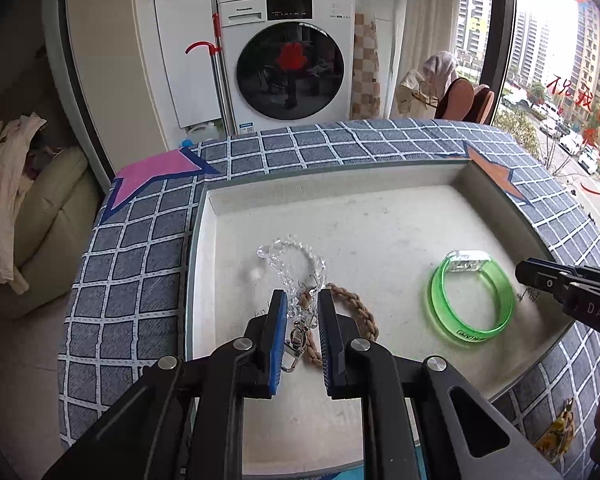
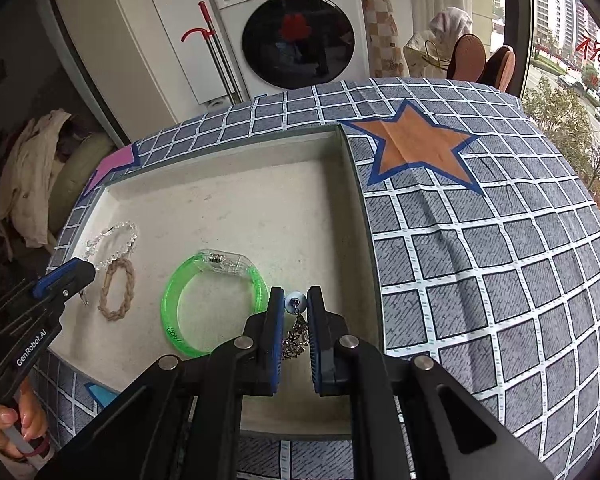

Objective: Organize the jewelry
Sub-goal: 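Carry both items into the white tray and open both tools to release them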

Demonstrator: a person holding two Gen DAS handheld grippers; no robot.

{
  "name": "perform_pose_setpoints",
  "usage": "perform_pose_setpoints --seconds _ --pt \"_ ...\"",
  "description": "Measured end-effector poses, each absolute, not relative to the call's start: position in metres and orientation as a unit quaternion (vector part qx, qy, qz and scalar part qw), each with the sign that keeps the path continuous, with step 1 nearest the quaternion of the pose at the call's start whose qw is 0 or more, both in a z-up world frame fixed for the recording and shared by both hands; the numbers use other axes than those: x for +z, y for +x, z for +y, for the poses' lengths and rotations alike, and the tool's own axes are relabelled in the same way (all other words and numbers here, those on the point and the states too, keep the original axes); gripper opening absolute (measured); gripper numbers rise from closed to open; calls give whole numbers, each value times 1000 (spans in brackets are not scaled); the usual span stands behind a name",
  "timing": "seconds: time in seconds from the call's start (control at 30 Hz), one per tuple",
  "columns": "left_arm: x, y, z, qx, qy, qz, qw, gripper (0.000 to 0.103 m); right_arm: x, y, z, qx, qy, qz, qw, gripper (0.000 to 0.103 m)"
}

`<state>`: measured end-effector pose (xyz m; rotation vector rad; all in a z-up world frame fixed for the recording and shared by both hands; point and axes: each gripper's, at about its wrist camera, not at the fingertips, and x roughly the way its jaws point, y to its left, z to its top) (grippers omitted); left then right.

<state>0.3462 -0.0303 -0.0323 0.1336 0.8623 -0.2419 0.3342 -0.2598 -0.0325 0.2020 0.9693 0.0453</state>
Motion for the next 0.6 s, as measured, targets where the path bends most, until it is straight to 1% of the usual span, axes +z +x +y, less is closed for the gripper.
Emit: perform_pose_setpoints --seconds 0.33,0.37,0.43,0.5,0.57,0.6 --pt "-51 344 -37 -99 101 434 890 36 -39 333 -256 20 94 469 878 13" --pt "-51 344 -38 -97 103 433 890 36 -39 332 -256 21 93 468 878 15" --pt "-49 343 -39 -93 106 433 890 36 -37 332 -255 24 94 466 879 23" --pt "-49 343 -40 -91 107 437 889 36 -35 330 -254 27 97 462 881 43" --pt "-48 342 -40 -90 103 438 888 36 -31 328 -255 32 111 458 882 54" --pt "-47 342 -39 -90 102 437 889 36 -28 325 -257 33 119 454 883 56"
